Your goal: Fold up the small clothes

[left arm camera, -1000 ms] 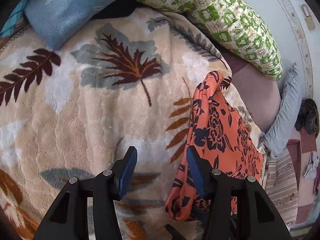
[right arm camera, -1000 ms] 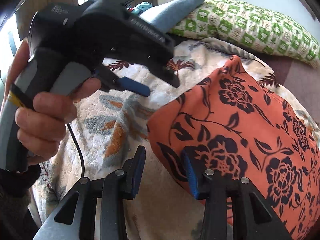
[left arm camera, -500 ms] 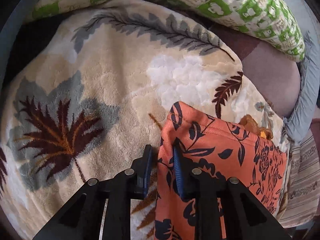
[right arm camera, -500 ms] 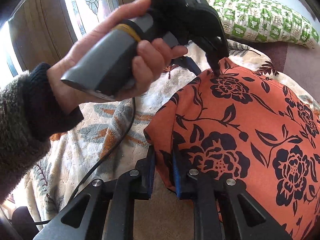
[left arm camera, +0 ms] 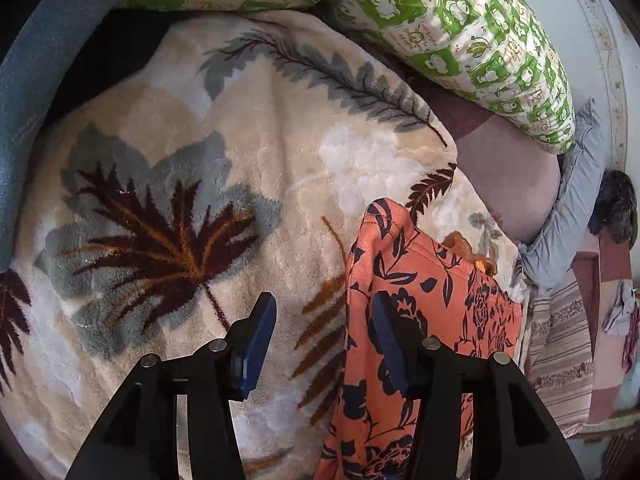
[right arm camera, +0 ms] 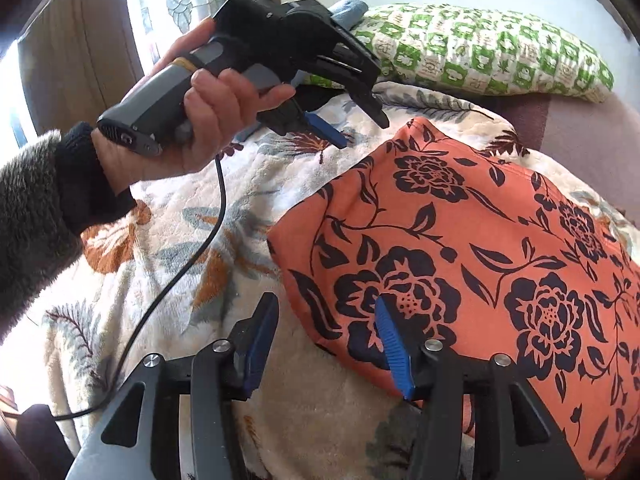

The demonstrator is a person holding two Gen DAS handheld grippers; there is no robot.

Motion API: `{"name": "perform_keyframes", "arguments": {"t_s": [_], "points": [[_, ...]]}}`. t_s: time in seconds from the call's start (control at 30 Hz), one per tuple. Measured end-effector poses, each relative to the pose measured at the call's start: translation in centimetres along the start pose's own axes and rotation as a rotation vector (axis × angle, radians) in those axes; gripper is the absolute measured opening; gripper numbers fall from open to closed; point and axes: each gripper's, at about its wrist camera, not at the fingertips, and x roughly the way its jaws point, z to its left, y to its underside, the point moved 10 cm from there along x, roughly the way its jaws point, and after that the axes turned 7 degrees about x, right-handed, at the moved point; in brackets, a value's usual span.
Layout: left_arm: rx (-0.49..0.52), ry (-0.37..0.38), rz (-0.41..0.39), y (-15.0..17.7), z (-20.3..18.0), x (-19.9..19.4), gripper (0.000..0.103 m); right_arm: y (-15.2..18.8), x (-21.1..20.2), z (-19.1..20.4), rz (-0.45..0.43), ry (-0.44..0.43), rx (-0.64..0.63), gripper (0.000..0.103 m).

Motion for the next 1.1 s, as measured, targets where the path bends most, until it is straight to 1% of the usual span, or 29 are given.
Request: {"name": "perform_keyframes", "arguments": {"t_s": [0.07,0.13,0.17,0.2,0.23,0.27,0.3,0.37,0.47,0.53,0.57,0.63,0.7,0.73,0.77,0.8,0.83,0.87,0.93,1.0,1.1], "points": [[0.001,0.012,0.026,0.4,-0.3,0.3,0.050,0.0,1.0,0.5,0.008,0.056,-0.068,0.052],[0.014,0.002,0.044,0.6,-0.5,0.2,0.050,-0.2,1.8,1.1,0.006,0.121,-0.135,0.052],[0.020,-0.003,0.051,0.7,-0.6,0.4,0.050,-0.5,2.5,1.1,0.012,0.156,-0.167,0.049],[0.023,-0.005,0.057,0.8,-0.8,0.6,0.050,-0.6,3.1,1.1,0.012,0.190,-0.195,0.043],[0.024,-0.002,0.062,0.8,-1.0,0.8,0.050,-0.8,3.4,1.2,0.000,0.197,-0.216,0.036],[0.024,0.003,0.065,0.8,-1.3,1.2,0.050,-1.1,3.3,1.1,-0.014,0.192,-0.218,0.020],[0.023,0.011,0.068,0.8,-1.5,1.4,0.050,-1.4,3.1,0.7,-0.031,0.192,-0.199,0.009],[0.027,0.033,0.066,0.7,-2.1,1.7,0.050,-2.1,2.1,0.0,-0.074,0.159,-0.137,0.007],[0.031,0.046,0.052,0.4,-2.8,2.2,0.052,-2.8,0.5,-0.8,-0.133,0.152,-0.103,0.007],[0.015,0.093,0.056,0.5,-3.6,2.8,0.056,-3.0,-0.1,-1.0,-0.144,0.145,-0.090,0.007],[0.013,0.109,0.065,0.6,-4.2,3.3,0.057,-3.0,-0.1,-1.1,-0.146,0.139,-0.083,0.007],[0.015,0.112,0.098,1.2,-4.9,4.6,0.060,-3.0,-0.1,-1.0,-0.146,0.133,-0.078,0.007],[0.030,0.087,0.158,2.3,-5.4,6.4,0.059,-2.8,-0.2,-0.8,-0.145,0.126,-0.072,0.007],[0.035,0.065,0.156,2.4,-5.5,6.8,0.057,-2.7,-0.2,-0.8,-0.147,0.121,-0.066,0.007],[0.040,0.051,0.133,2.2,-5.7,6.8,0.056,-2.7,-0.2,-0.9,-0.149,0.118,-0.060,0.007],[0.044,0.051,0.114,2.0,-6.1,6.6,0.040,-2.7,-0.2,-1.1,-0.152,0.114,-0.053,0.007],[0.044,0.063,0.113,2.0,-6.5,6.6,0.019,-2.7,-0.3,-1.3,-0.156,0.111,-0.042,0.007],[0.037,0.072,0.108,2.0,-6.8,6.5,0.019,-2.7,-0.4,-1.5,-0.159,0.106,-0.030,0.007],[0.044,0.055,0.079,1.9,-7.5,6.0,0.016,-2.7,-0.9,-2.1,-0.167,0.101,-0.004,0.007],[0.063,0.046,0.048,2.2,-8.8,5.2,0.015,-2.9,-1.7,-2.8,-0.182,0.095,0.027,0.007],[0.062,0.081,0.027,2.6,-11.3,4.1,0.015,-2.6,-3.3,-4.2,-0.201,0.088,0.083,0.007]]}}
